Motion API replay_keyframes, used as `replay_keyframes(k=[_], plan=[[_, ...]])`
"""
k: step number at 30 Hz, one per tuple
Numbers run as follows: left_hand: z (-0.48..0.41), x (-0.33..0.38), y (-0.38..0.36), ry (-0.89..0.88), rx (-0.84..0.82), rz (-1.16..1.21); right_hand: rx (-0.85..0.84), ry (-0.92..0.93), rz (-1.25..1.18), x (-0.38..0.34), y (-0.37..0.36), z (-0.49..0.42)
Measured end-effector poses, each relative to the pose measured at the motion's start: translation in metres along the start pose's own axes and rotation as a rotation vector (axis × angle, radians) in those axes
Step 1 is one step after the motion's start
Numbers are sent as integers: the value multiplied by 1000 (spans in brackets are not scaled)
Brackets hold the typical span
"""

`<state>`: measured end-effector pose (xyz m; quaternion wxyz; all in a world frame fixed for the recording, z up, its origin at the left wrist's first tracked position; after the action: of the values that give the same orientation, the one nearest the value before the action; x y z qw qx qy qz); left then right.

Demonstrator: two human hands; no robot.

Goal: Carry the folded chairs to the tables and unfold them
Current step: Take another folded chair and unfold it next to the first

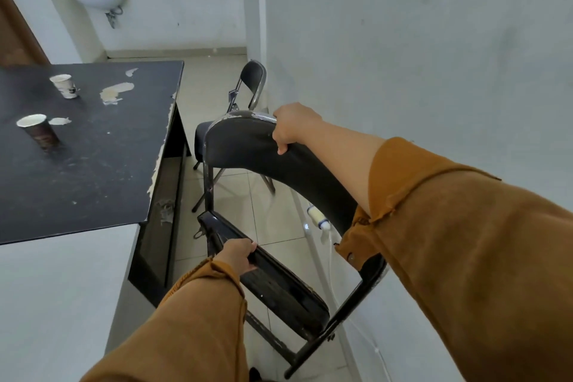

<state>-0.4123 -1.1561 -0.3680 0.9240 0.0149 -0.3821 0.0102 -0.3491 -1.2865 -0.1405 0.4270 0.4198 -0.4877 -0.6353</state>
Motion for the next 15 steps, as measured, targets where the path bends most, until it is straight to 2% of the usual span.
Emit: replay_keyframes(k=[3, 6, 15], plan=[[-34, 25, -1, -48, -19, -4, 0, 7, 10, -17, -2, -38], [-60, 49, 1, 13, 16, 26, 9, 3, 3, -30, -1, -73], [-116, 99, 6, 19, -55, -12, 9, -57, 15, -52, 3, -150]])
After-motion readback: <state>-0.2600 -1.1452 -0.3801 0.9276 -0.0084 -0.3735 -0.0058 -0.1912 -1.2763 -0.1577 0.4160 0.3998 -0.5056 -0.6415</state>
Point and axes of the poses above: each hand's wrist, its own z-axis away from the middle knuckle, its own y-axis out of the back of the hand, x = y × z, the point moved 2 cm from there along -z, towards the middle knuckle, and after that the axes turned 9 degrees about -y, right-handed, at the moved point
